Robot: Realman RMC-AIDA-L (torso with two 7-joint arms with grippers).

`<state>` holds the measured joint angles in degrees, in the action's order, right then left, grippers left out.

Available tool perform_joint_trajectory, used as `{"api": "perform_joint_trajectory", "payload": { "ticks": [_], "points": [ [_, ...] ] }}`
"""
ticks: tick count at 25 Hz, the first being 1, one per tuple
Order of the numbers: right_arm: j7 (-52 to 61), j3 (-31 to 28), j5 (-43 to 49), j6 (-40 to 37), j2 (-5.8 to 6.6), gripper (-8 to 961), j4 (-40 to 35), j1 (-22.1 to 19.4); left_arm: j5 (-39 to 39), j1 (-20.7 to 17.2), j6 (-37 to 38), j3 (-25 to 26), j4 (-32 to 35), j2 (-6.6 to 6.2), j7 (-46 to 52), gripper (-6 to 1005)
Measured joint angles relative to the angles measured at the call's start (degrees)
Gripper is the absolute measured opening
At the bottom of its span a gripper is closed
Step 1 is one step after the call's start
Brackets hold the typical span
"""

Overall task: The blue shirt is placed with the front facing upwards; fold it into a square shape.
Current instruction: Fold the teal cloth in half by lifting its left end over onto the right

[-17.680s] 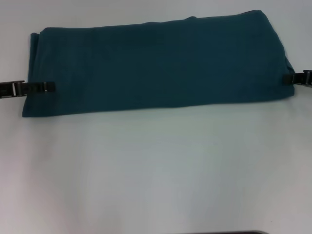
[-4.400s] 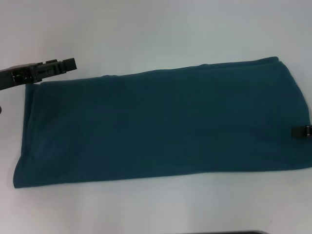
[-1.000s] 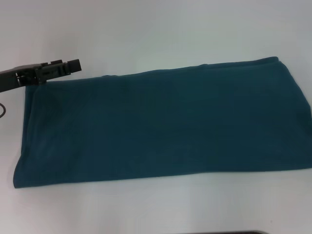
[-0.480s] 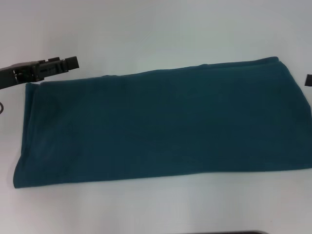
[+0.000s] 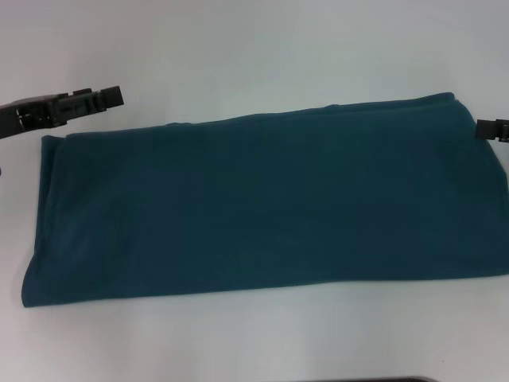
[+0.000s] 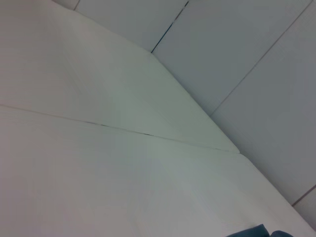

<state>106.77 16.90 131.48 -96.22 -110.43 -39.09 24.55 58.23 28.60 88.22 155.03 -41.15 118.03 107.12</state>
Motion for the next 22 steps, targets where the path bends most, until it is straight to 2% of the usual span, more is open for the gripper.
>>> {"api": "perform_joint_trajectory", "payload": {
  "ticks": [7, 18, 22],
  "points": [
    [-2.48, 0.05, -0.29, 0.26, -0.18, 931, 0.42, 1.12, 0.03, -0.73, -0.04, 0.03, -0.07, -0.37, 1.06, 868],
    [-1.73, 0.16, -0.18, 3.36, -2.12, 926, 0.51, 2.85, -1.04, -3.99, 2.18, -2.63, 0.31, -2.22, 1.37, 884],
    [-2.09, 0.75, -0.03, 4.24, -2.97, 924, 0.51, 3.3, -2.5, -4.41, -0.56, -3.54, 0.75, -1.71, 1.36, 878]
  ]
}}
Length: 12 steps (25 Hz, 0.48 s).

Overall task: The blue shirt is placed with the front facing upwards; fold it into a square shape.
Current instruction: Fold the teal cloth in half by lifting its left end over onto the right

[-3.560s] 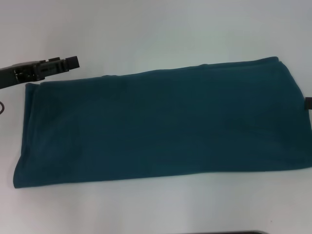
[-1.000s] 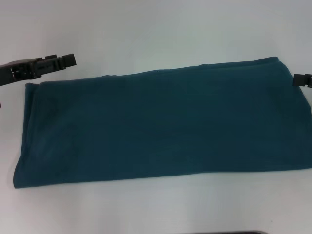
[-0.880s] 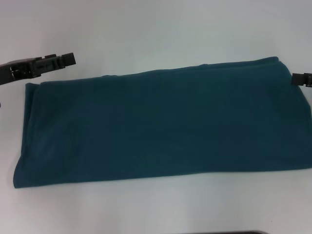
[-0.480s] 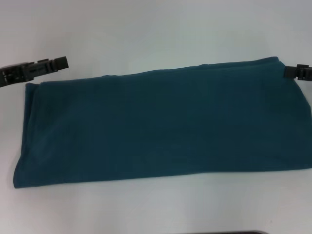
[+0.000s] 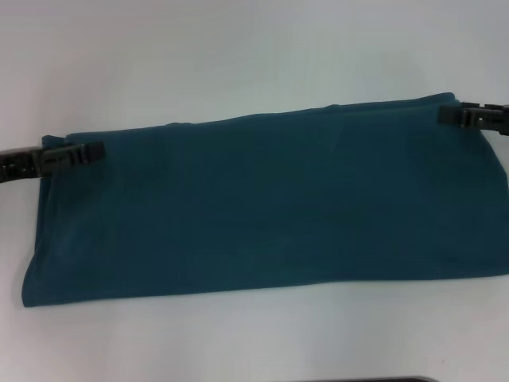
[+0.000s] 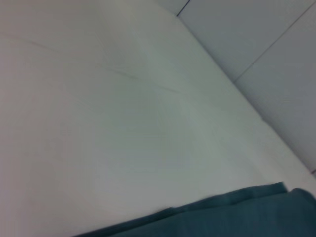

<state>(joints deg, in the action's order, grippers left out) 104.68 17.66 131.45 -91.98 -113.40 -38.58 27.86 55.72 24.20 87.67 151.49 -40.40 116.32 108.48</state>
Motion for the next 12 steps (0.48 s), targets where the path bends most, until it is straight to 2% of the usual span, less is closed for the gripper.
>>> {"api": "perform_joint_trajectory", "payload": {
  "ticks": [6, 12],
  "points": [
    [0.35, 0.95, -0.33, 0.61, -0.32, 924, 0.0, 0.24, -2.21, 0.73, -4.84, -1.33, 0.23, 0.8, 0.62, 874],
    [0.38, 0.65, -0.4, 0.49, -0.65, 924, 0.0, 0.27, -2.51, 1.63, -7.78, -2.63, 1.24, 0.86, 0.68, 875]
  ]
}}
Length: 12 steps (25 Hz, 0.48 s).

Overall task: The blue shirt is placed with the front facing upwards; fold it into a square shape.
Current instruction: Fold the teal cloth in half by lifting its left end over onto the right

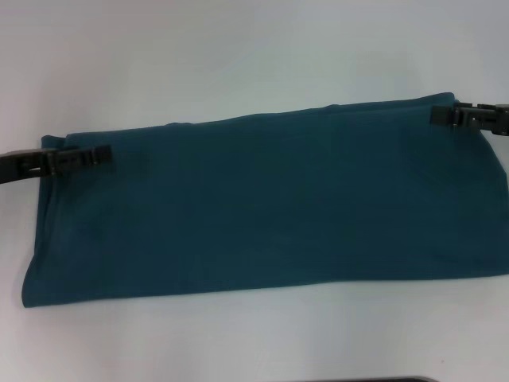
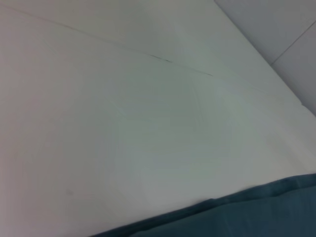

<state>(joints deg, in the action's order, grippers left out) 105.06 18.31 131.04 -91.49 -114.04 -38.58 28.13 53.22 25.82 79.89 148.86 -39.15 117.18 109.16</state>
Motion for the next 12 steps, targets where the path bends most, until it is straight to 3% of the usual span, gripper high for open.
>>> {"api": "perform_joint_trajectory", "payload": {
  "ticks": [12],
  "points": [
    [-0.29, -0.21, -0.8, 0.12, -0.04, 923, 0.0, 0.23, -0.05, 0.41, -2.74, -0.78, 0.26, 0.61, -0.14, 876]
  ]
}}
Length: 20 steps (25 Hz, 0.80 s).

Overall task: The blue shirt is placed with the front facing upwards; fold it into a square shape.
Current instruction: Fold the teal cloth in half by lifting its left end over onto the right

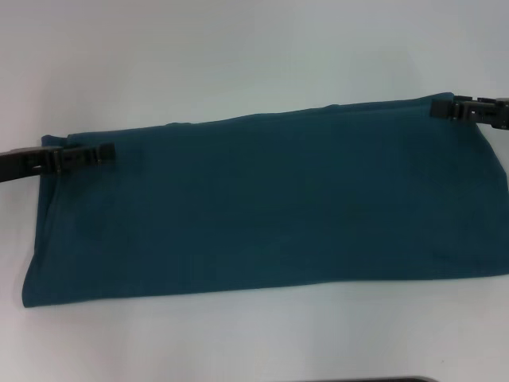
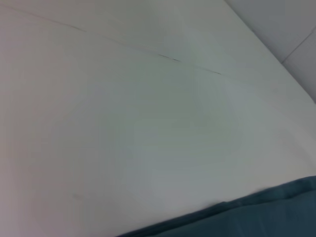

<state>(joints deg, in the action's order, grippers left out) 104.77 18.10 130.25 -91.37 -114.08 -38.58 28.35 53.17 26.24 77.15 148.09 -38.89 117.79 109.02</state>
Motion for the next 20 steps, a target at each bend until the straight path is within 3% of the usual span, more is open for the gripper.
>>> {"api": "perform_joint_trajectory", "payload": {
  "ticks": [7, 14, 20],
  "points": [
    [0.32, -0.05, 0.0, -0.23, 0.0, 923, 0.0, 0.12, 0.41, -0.43, -0.35, 0.6, -0.47, 0.15, 0.13, 876],
    [0.42, -0.16, -0.54, -0.36, 0.09, 923, 0.0, 0.13, 1.44, -2.24, 8.97, 3.5, -3.65, -0.48, 0.96, 875],
    [0.44, -0.19, -0.63, -0.36, 0.09, 923, 0.0, 0.0, 0.9, -4.45, 12.7, 3.21, -4.32, -0.54, 1.09, 875]
  ]
}}
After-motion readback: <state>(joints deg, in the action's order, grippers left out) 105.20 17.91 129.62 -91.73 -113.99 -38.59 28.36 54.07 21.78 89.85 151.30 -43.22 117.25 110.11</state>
